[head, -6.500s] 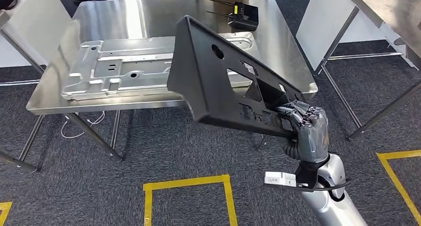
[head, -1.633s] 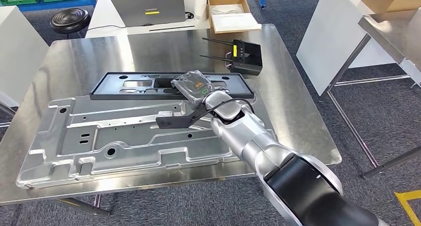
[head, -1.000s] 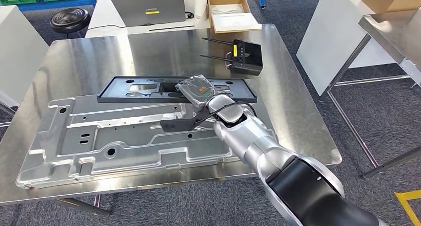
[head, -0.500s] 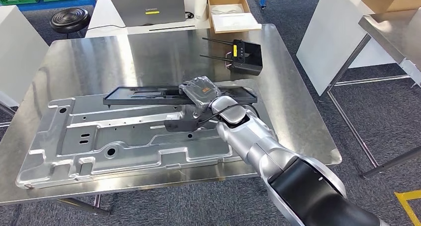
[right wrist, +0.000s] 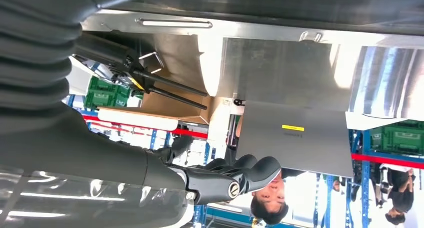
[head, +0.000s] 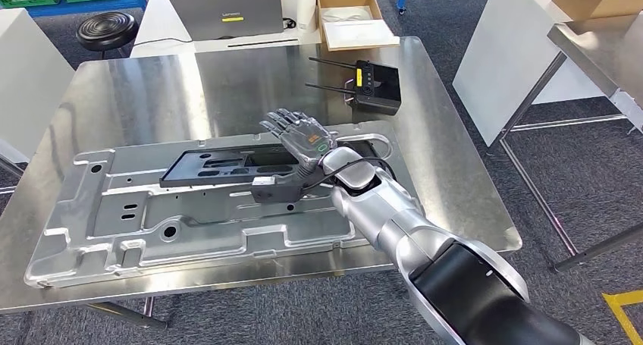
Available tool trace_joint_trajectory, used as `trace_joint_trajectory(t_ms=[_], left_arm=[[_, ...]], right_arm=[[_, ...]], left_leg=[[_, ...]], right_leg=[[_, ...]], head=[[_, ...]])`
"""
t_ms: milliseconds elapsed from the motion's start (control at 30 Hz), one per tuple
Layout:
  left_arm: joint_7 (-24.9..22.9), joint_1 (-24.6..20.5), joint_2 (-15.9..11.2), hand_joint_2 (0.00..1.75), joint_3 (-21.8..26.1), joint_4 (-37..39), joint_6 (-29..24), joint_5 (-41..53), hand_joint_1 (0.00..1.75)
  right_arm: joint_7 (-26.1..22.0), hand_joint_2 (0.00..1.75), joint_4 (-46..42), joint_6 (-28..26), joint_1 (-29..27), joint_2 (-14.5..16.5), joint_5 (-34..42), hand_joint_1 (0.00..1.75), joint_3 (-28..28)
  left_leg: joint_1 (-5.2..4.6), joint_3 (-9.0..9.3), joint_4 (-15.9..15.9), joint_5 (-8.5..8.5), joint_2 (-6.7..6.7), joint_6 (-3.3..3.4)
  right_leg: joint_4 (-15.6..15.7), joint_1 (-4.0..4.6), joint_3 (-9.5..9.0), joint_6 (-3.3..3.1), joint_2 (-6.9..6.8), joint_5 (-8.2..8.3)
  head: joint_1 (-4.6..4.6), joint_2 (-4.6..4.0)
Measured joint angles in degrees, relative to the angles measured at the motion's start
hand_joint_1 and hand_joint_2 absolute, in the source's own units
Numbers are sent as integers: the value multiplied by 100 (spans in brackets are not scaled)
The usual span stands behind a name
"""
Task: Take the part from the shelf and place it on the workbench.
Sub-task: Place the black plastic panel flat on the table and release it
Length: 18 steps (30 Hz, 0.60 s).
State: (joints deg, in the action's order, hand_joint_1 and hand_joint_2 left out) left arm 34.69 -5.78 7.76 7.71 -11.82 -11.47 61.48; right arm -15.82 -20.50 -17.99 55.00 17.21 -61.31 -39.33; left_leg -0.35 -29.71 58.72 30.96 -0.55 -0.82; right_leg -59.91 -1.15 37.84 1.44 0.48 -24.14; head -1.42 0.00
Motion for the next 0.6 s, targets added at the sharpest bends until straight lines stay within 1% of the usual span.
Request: trace_joint_trajectory(t_ms=[200, 233, 267, 367, 400, 467, 600], left_arm=[[18, 2, 0, 0, -1, 0, 4, -17, 0], [25, 2, 0, 0, -1, 0, 8, -28, 0], [34, 3, 0, 0, -1, 0, 11, -46, 0], [67, 9, 0, 0, 1, 0, 16, -107, 0], [76, 12, 0, 0, 1, 0, 16, -119, 0], [91, 17, 0, 0, 1, 0, 16, -129, 0], [113, 22, 0, 0, 1, 0, 13, -139, 0]], right_arm=[[-3, 0, 0, 69, 4, -4, 90, 0, 1], [1, 0, 0, 178, 11, -3, 197, 0, 8], [25, 0, 0, 399, 24, 3, 382, 0, 30], [219, 0, 0, 1409, 116, 46, 1119, 0, 230], [289, 0, 0, 1641, 158, 62, 1301, 0, 323], [382, 0, 0, 1805, 249, 86, 1495, 0, 491], [463, 0, 0, 1836, 410, 96, 1679, 0, 735]], left_leg=[[0, 0, 0, 0, 0, 0], [0, 0, 0, 0, 0, 0], [0, 0, 0, 0, 0, 0], [0, 0, 0, 0, 0, 0], [0, 0, 0, 0, 0, 0], [0, 0, 0, 0, 0, 0], [0, 0, 0, 0, 0, 0]], right_leg=[[0, 0, -1, 0, 0, 0], [0, 0, -1, 0, 0, 0], [0, 0, -1, 0, 0, 0], [0, 0, -1, 0, 0, 0], [0, 0, -1, 0, 0, 0], [0, 0, -1, 0, 0, 0], [0, 0, -2, 0, 0, 0]], head=[[0, 0], [0, 0], [0, 0], [0, 0], [0, 0], [0, 0], [0, 0]])
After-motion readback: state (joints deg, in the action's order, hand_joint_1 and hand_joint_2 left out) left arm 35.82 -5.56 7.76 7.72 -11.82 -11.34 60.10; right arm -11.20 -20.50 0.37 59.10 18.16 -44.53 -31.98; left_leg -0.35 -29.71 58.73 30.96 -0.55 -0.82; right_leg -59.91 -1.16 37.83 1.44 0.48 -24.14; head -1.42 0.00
